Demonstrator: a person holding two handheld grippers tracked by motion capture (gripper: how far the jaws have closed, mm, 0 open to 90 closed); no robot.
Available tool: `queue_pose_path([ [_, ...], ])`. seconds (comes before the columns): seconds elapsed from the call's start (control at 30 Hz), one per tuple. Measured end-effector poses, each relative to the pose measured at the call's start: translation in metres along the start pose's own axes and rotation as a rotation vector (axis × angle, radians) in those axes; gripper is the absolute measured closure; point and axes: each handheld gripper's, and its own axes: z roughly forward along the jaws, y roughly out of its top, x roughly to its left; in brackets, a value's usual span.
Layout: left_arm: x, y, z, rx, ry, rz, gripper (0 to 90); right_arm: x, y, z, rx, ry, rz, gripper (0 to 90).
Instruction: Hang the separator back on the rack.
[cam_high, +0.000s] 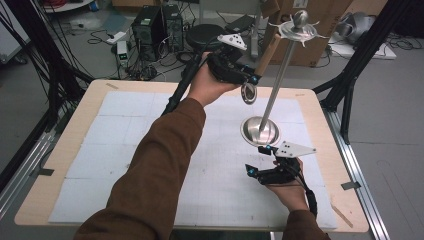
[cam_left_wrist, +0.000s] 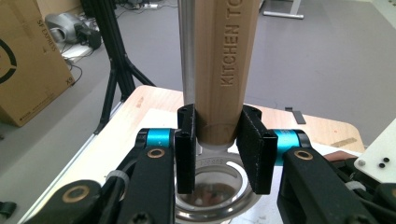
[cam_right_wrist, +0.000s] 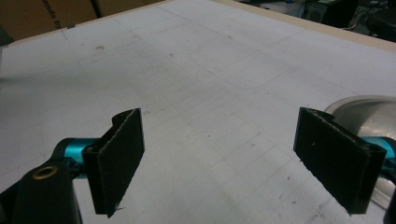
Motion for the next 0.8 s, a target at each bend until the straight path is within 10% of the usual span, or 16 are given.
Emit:
queue_pose_path([
  [0.8, -0.0007, 0.0009, -0.0039, 0.007, -0.014, -0.012, 53.7, 0.0002, -0.0001, -0.0002, 0.001, 0.002, 0.001, 15.3],
])
